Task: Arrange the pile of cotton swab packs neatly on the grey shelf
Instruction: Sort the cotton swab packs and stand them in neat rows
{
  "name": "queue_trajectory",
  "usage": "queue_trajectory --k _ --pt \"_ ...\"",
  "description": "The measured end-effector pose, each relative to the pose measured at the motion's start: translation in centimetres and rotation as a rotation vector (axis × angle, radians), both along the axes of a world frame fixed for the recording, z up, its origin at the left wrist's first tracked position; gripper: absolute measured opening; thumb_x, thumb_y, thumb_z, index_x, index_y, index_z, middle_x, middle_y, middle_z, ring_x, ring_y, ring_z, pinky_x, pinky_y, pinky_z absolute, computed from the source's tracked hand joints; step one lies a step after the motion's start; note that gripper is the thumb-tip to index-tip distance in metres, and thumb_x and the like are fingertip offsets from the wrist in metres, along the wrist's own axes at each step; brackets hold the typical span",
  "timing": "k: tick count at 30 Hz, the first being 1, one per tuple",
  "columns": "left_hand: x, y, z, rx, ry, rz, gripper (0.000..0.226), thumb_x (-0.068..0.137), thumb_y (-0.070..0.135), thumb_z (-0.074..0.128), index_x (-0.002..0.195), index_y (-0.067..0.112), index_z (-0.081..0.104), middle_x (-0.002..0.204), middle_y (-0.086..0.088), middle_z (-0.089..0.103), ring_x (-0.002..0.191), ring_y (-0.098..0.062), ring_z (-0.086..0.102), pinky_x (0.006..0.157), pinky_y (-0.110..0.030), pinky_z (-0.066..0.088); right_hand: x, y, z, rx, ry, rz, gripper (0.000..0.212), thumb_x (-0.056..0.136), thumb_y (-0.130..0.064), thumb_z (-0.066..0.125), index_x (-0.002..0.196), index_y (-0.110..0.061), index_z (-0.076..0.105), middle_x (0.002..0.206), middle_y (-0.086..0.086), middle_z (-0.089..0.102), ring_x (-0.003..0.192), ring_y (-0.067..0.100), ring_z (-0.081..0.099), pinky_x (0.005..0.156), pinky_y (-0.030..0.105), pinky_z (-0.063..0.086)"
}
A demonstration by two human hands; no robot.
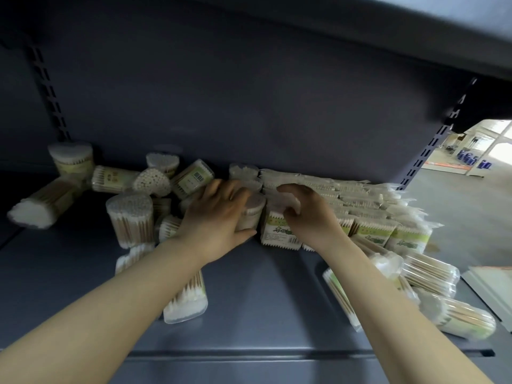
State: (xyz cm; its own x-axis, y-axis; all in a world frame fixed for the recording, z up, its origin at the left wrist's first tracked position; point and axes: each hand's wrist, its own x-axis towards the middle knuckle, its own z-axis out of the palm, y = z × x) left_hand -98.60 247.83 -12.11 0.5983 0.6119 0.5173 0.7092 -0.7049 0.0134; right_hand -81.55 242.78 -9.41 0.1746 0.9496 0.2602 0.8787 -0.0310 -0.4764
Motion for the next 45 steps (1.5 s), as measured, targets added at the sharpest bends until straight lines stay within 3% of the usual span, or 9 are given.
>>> queue_trajectory --k 4,9,12,15,24,29,33,38,45 --pt "-2.2 -0.9 0.7 -0.055 -0.040 0.001 0.053 0.061 0.029 0.051 0.108 0.005 0.061 0.108 -0.013 0.063 0.093 -0.039 0.060 0.068 -0.045 0.052 -0.4 -0.4 0.1 0.114 0.028 0.003 0.042 0.082 0.000 0.049 0.119 -0.016 0.058 0.125 0.003 0.055 0.115 0.019 0.049 0.078 0.010 0.027" --pt "-4.5 -2.5 1.9 -0.210 -0.088 0.105 0.049 0.073 0.017 0.054 0.122 0.011 0.055 0.130 -0.010 0.049 0.115 -0.037 0.043 0.087 -0.043 0.043 -1.6 -1.1 -0.3 0.236 0.032 -0.019 0.033 0.077 0.003 0.052 0.103 -0.012 0.064 0.105 0.004 0.060 0.102 0.023 0.053 0.076 0.017 0.031" --pt "-5.8 -3.2 1.9 -0.216 -0.094 0.133 0.038 0.078 0.023 0.048 0.113 0.013 0.061 0.124 -0.008 0.053 0.110 -0.035 0.047 0.085 -0.039 0.043 -2.8 -1.4 -0.5 0.271 0.041 -0.012 0.029 0.074 0.004 0.053 0.095 -0.012 0.064 0.093 0.001 0.057 0.094 0.028 0.054 0.076 0.028 0.040" --pt "-6.7 -3.9 1.7 -0.219 -0.130 0.112 0.046 0.072 0.032 0.032 0.096 0.014 0.067 0.108 -0.006 0.062 0.096 -0.034 0.055 0.077 -0.043 0.048 -4.0 -1.8 -0.6 0.267 0.032 0.019 0.028 0.073 0.002 0.052 0.094 -0.012 0.064 0.092 0.007 0.061 0.091 0.031 0.055 0.075 0.035 0.043" --pt "-9.7 -5.8 1.0 -0.174 -0.239 0.171 0.019 0.068 0.019 0.050 0.076 0.013 0.067 0.076 -0.003 0.065 0.068 -0.028 0.061 0.054 -0.026 0.038 -7.6 -4.1 -1.3 0.099 0.109 0.161 0.026 0.078 -0.002 0.052 0.097 -0.016 0.063 0.070 -0.010 0.051 0.057 0.007 0.045 0.055 0.022 0.033" --pt "-12.1 -6.7 0.5 -0.189 -0.274 0.223 0.016 0.077 0.014 0.053 0.078 0.012 0.068 0.078 -0.003 0.064 0.071 -0.028 0.059 0.057 -0.027 0.036 -9.4 -5.1 -2.3 0.023 0.161 0.208 0.016 0.081 -0.013 0.058 0.093 -0.023 0.059 0.066 -0.011 0.050 0.053 0.003 0.045 0.056 0.019 0.036" --pt "-13.2 -7.7 0.3 -0.212 -0.299 0.250 0.011 0.079 0.007 0.059 0.083 0.011 0.068 0.083 -0.004 0.062 0.077 -0.027 0.057 0.061 -0.027 0.030 -10.7 -5.8 -2.9 -0.038 0.206 0.216 0.010 0.082 -0.024 0.061 0.091 -0.023 0.057 0.068 -0.010 0.053 0.054 0.003 0.044 0.060 0.024 0.041" --pt "-13.6 -8.6 0.1 -0.238 -0.299 0.247 0.012 0.082 0.010 0.056 0.086 0.013 0.067 0.084 0.000 0.058 0.079 -0.023 0.054 0.056 -0.027 0.025 -11.7 -6.5 -3.1 -0.113 0.205 0.208 0.025 0.082 -0.037 0.061 0.104 -0.025 0.054 0.081 -0.006 0.053 0.067 0.009 0.048 0.070 0.028 0.045" --pt "-13.4 -9.6 0.0 -0.250 -0.299 0.252 0.016 0.088 0.016 0.050 0.094 0.018 0.064 0.089 0.005 0.054 0.082 -0.016 0.050 0.063 -0.025 0.028 -12.6 -7.2 -2.8 -0.153 0.189 0.160 0.029 0.083 -0.038 0.060 0.108 -0.027 0.050 0.074 -0.011 0.053 0.070 0.008 0.053 0.068 0.027 0.045"
